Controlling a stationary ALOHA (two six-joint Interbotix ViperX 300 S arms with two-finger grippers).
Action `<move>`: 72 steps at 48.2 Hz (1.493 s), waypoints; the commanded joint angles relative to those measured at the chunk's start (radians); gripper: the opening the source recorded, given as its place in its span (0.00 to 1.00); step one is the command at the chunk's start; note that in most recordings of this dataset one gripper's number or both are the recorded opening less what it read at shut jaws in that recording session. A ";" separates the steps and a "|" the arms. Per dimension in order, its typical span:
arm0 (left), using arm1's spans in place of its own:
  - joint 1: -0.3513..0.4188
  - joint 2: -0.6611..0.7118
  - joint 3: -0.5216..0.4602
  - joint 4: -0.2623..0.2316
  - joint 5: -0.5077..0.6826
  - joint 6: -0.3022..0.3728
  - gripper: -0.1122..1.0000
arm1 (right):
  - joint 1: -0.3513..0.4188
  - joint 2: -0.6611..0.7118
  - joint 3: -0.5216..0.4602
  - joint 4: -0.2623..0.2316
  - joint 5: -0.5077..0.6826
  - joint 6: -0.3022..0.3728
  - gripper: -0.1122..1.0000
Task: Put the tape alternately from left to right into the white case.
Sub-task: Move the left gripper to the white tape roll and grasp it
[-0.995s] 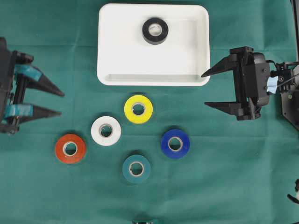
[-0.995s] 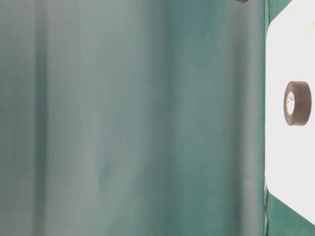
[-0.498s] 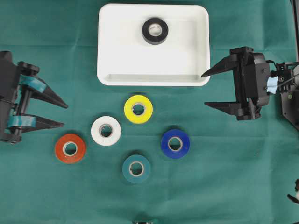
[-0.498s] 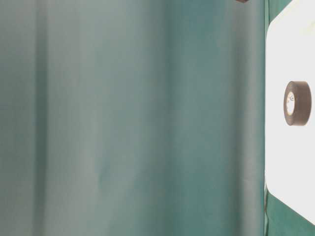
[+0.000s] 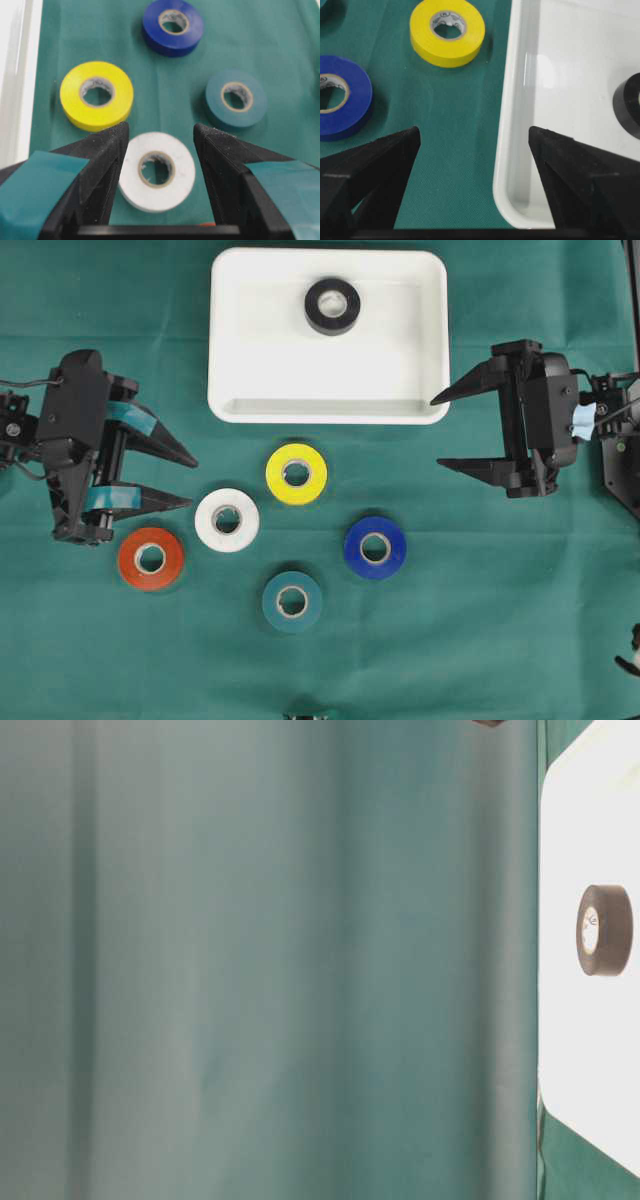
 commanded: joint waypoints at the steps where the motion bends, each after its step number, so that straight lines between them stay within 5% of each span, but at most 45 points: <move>1: 0.008 0.005 -0.032 0.002 -0.008 0.002 0.62 | 0.002 -0.009 -0.011 0.002 -0.011 0.000 0.64; 21: 0.011 0.075 -0.069 0.000 0.049 0.000 0.62 | 0.002 -0.009 -0.009 0.002 -0.011 0.000 0.64; 50: 0.037 0.376 -0.302 0.002 0.400 -0.002 0.62 | 0.002 -0.006 -0.008 0.002 -0.011 0.000 0.64; 72: 0.049 0.445 -0.333 0.002 0.445 -0.002 0.62 | 0.002 -0.005 -0.008 0.002 -0.008 0.000 0.64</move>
